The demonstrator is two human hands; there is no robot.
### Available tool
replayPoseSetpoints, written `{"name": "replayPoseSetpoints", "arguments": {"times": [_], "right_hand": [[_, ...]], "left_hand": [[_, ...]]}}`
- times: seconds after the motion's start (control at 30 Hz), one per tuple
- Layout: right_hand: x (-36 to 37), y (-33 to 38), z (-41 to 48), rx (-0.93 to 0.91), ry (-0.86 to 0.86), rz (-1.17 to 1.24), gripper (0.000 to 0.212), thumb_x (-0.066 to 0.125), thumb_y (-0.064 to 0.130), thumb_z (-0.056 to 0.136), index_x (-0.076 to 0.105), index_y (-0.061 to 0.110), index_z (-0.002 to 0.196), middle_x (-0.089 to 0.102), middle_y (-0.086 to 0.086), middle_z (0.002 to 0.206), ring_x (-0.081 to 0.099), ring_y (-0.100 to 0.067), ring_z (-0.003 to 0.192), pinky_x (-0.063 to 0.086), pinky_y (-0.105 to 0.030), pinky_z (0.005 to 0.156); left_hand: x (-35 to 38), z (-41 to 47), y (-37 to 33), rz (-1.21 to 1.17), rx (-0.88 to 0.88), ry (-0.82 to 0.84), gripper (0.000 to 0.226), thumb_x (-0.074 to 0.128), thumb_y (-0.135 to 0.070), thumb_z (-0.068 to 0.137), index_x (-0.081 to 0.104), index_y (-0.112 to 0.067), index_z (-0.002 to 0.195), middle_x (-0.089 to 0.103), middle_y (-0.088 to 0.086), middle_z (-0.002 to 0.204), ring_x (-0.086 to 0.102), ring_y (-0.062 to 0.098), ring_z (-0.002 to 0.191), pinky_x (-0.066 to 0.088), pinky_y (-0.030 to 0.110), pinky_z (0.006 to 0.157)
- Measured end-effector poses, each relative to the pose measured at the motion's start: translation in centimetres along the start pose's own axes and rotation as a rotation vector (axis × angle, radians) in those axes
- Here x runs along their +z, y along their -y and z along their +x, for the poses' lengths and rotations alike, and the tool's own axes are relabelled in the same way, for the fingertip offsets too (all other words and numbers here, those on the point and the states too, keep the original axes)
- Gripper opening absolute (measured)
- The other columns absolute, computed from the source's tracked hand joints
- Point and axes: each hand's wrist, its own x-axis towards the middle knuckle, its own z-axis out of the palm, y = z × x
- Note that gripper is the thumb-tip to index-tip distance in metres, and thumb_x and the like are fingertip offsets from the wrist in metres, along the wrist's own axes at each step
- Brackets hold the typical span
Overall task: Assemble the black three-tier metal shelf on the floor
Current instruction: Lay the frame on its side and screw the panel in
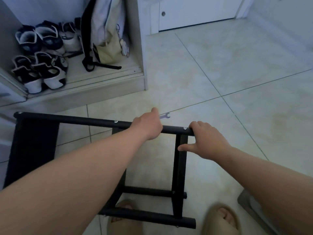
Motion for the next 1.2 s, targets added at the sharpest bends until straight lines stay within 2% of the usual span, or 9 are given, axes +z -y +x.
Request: {"name": "replayPoseSetpoints", "arguments": {"times": [0.17,0.27,0.37,0.43,0.57,0.83,1.0,1.13,1.2], "right_hand": [[-1.2,3.0,-8.2,-0.025,-0.113,-0.118,0.071,0.067,0.075,0.076,0.049,0.02,0.118,0.056,0.003,0.114,0.053,-0.023,0.106,0.032,-0.032,0.075],[-1.1,4.0,-12.9,-0.028,-0.142,-0.173,0.061,0.066,0.073,0.08,0.05,0.021,0.108,0.057,0.003,0.106,0.055,-0.023,0.102,0.032,-0.033,0.073],[0.5,4.8,-17.9,-0.032,-0.139,-0.251,0.053,0.064,0.07,0.083,0.04,0.024,0.093,0.057,0.004,0.097,0.056,-0.021,0.097,0.032,-0.033,0.07],[2.3,5.2,-21.0,0.004,-0.101,-0.24,0.051,0.066,0.066,0.084,0.038,0.024,0.093,0.058,0.004,0.1,0.057,-0.021,0.094,0.033,-0.033,0.068],[5.0,6.1,-25.0,0.139,-0.034,-0.035,0.045,0.072,0.055,0.084,0.041,0.024,0.095,0.052,0.006,0.098,0.058,-0.022,0.088,0.043,-0.036,0.065],[7.9,7.5,-30.1,0.142,0.103,0.09,0.037,0.076,0.048,0.083,0.045,0.027,0.087,0.05,0.008,0.091,0.054,-0.019,0.085,0.043,-0.037,0.066],[8.3,7.5,-32.2,0.164,0.17,0.14,0.039,0.079,0.045,0.083,0.046,0.024,0.082,0.052,0.004,0.09,0.05,-0.02,0.083,0.036,-0.036,0.067],[7.9,7.2,-33.4,0.184,0.277,0.155,0.042,0.08,0.052,0.08,0.054,0.019,0.089,0.057,0.004,0.084,0.056,-0.021,0.084,0.037,-0.033,0.061],[7.5,7.2,-33.9,0.194,0.323,0.102,0.05,0.08,0.061,0.076,0.054,0.021,0.091,0.061,0.003,0.09,0.055,-0.019,0.082,0.039,-0.032,0.061]], "left_hand": [[-1.1,-8.5,-0.8,-0.019,0.059,-0.099,0.011,0.036,-0.009,0.097,0.04,-0.015,0.105,0.061,0.008,0.09,0.054,0.034,0.083,0.033,0.042,0.081],[-0.2,-13.5,-1.0,-0.031,0.086,-0.147,0.014,0.036,-0.008,0.097,0.039,-0.018,0.107,0.063,0.002,0.082,0.055,0.028,0.075,0.034,0.042,0.083],[2.3,-18.9,-1.0,-0.041,0.106,-0.18,0.014,0.036,-0.009,0.099,0.035,-0.022,0.104,0.064,-0.001,0.081,0.053,0.024,0.071,0.032,0.039,0.082],[4.3,-22.2,-1.1,-0.052,0.115,-0.193,0.013,0.035,-0.01,0.101,0.035,-0.023,0.102,0.063,-0.002,0.082,0.053,0.023,0.072,0.034,0.04,0.086],[6.9,-26.6,-0.5,-0.093,0.116,-0.231,0.011,0.034,-0.013,0.103,0.037,-0.023,0.102,0.064,-0.002,0.08,0.055,0.023,0.073,0.035,0.04,0.091],[11.2,-32.0,2.0,-0.164,0.053,-0.164,0.01,0.029,-0.024,0.107,0.038,-0.025,0.102,0.062,-0.002,0.082,0.054,0.023,0.08,0.034,0.038,0.086],[12.9,-33.8,2.3,-0.174,0.004,-0.128,0.012,0.027,-0.025,0.106,0.038,-0.026,0.101,0.057,-0.003,0.077,0.05,0.023,0.08,0.026,0.036,0.081],[13.1,-35.0,1.9,-0.171,0.018,-0.067,0.011,0.029,-0.023,0.105,0.039,-0.026,0.102,0.06,-0.003,0.078,0.052,0.024,0.08,0.026,0.036,0.081],[13.1,-35.6,1.6,-0.132,0.03,-0.038,0.01,0.032,-0.02,0.103,0.04,-0.025,0.103,0.063,-0.002,0.081,0.055,0.025,0.08,0.026,0.038,0.082]]}}
